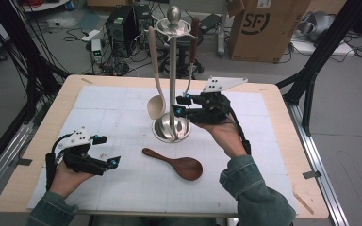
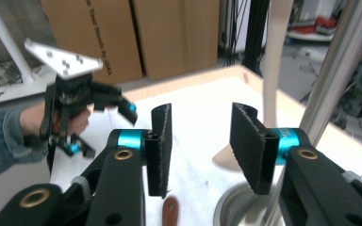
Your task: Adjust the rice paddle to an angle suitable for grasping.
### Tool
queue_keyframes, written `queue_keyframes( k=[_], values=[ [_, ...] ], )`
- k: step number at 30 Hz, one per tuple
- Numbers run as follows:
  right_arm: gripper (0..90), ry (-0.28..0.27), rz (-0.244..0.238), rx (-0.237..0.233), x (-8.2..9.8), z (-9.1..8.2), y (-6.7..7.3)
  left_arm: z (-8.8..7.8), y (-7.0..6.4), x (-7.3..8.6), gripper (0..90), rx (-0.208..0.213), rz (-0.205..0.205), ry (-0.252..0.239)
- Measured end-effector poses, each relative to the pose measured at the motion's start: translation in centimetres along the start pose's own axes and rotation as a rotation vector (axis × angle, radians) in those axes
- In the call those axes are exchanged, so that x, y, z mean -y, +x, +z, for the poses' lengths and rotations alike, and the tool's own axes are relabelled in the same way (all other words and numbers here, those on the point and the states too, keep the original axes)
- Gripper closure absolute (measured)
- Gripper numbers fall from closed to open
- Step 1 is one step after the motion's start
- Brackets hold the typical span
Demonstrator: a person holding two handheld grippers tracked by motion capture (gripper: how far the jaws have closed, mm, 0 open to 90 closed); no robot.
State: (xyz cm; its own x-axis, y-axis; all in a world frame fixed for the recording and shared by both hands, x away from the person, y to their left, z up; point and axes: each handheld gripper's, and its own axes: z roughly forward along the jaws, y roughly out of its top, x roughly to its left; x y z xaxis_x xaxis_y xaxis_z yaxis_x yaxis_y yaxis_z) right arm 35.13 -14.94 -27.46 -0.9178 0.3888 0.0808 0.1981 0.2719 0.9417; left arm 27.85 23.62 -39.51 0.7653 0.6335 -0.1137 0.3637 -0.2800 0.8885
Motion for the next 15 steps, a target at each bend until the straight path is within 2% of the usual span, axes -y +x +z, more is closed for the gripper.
queue_keyframes(
  k=[7, 15],
  values=[
    [54.5, 0.062, 0.018, -0.002, 3.3, 1.0, 0.3, 0.2, 0.0, 0.1, 5.6, 0.002, -0.005, 0.005],
    [50.4, 0.122, 0.037, -0.002, 6.2, 2.4, 0.5, 0.2, -0.1, 0.1, 5.5, 0.001, -0.004, 0.006]
  ],
)
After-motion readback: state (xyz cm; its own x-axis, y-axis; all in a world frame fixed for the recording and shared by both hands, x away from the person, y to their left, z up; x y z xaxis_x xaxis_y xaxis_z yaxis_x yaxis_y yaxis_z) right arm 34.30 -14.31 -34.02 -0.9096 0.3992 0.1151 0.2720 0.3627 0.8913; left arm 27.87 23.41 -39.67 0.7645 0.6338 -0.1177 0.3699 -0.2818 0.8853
